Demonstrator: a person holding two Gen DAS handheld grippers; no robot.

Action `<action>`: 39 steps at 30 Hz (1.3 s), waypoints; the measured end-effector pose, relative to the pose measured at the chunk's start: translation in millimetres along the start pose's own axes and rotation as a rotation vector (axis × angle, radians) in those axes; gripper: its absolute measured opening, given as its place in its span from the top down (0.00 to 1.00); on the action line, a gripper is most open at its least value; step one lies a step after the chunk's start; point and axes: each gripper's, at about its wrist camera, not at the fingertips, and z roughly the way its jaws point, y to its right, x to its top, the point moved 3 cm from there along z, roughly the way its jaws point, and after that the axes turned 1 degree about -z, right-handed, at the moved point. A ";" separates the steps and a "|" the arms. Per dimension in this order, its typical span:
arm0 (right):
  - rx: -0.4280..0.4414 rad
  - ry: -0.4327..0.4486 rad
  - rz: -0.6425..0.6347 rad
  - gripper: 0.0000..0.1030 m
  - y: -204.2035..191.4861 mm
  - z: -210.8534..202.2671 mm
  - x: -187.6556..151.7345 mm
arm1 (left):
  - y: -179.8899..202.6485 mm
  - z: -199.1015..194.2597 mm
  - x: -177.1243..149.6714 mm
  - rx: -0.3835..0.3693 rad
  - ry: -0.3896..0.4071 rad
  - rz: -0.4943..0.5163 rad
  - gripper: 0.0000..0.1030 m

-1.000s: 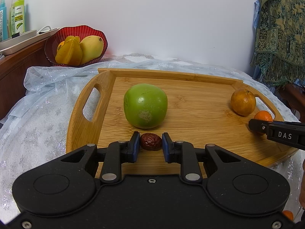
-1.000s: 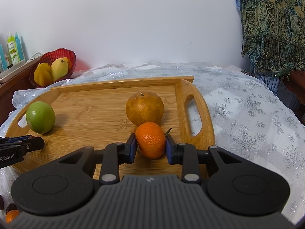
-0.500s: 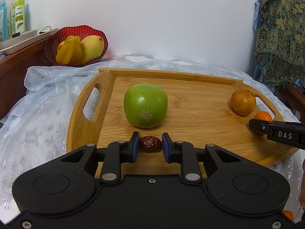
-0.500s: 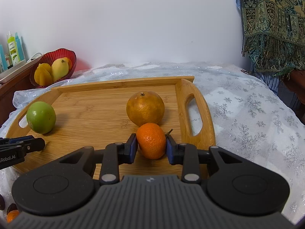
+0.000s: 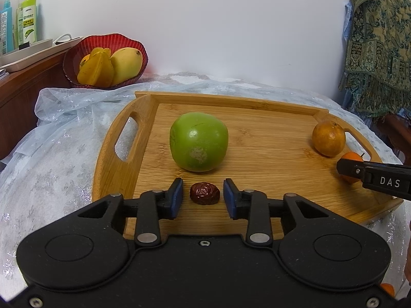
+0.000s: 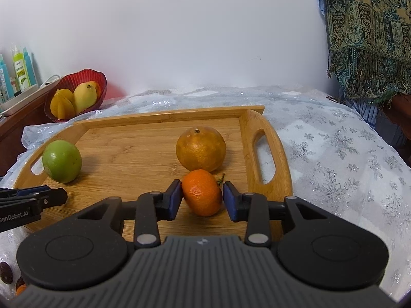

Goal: Organize fruits
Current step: 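Open the left tool releasing the red date while the right tool releases the tangerine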

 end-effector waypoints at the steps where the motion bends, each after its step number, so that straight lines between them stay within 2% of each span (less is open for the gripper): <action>1: 0.003 0.001 0.003 0.44 -0.5 -1.1 -0.1 | 0.0 -0.5 -0.2 0.000 0.001 0.001 0.66; 10: 0.010 0.001 0.027 0.42 -0.2 -5.2 -1.8 | 1.1 -2.8 -2.8 0.001 0.004 0.003 0.57; 39: 0.035 0.000 0.041 0.38 -7.2 -15.4 -9.8 | -0.1 -13.9 -6.7 -0.007 0.025 0.008 0.42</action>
